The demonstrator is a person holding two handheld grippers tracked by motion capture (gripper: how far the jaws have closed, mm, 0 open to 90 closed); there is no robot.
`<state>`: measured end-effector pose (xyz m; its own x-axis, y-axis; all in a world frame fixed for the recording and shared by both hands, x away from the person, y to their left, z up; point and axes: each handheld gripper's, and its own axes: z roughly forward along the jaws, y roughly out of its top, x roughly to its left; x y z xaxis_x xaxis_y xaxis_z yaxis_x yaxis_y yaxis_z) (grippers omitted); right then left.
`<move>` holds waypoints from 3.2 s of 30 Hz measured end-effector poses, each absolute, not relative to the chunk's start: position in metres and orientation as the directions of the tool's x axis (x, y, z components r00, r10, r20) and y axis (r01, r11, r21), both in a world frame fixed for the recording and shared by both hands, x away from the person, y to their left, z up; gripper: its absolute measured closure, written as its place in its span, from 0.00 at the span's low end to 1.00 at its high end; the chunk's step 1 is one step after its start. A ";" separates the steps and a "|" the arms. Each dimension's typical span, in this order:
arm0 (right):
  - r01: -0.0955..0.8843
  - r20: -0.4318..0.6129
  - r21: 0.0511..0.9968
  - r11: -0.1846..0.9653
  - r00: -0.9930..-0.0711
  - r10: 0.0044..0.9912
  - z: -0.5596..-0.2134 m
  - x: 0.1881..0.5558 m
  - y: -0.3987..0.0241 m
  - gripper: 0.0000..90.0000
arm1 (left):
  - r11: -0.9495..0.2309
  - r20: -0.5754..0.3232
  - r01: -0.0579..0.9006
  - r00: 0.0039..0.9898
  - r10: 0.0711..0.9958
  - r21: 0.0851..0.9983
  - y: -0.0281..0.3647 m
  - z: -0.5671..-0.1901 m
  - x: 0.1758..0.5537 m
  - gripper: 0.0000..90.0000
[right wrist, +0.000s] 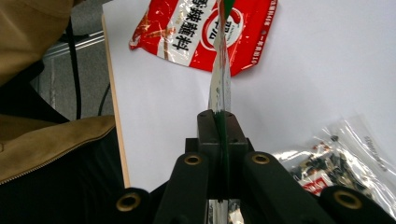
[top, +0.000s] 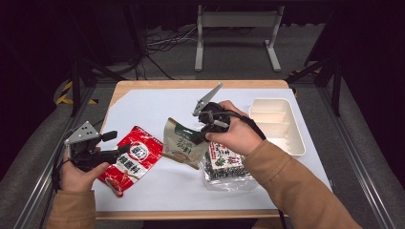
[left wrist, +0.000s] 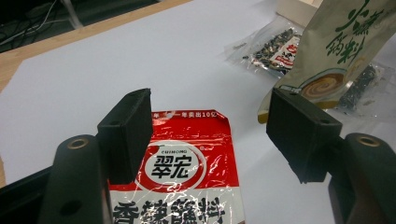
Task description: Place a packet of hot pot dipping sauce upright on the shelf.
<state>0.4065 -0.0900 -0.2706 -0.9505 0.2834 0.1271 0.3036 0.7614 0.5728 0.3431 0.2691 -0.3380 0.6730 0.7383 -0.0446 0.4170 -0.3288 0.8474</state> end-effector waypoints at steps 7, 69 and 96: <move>0.308 0.096 0.560 0.769 -0.946 0.309 -0.261 0.411 -0.106 1.00 | -0.325 -0.049 0.422 0.669 0.741 0.847 0.270 -0.338 0.343 0.36; 0.326 -0.238 0.549 0.770 -0.821 0.518 -0.197 0.469 -0.266 1.00 | -0.250 -0.108 0.471 0.610 0.785 0.846 0.282 -0.350 0.326 0.35; 0.237 -0.377 0.552 0.799 -0.784 0.493 -0.202 0.495 -0.310 1.00 | -0.238 -0.116 0.494 0.584 0.804 0.836 0.291 -0.354 0.314 0.35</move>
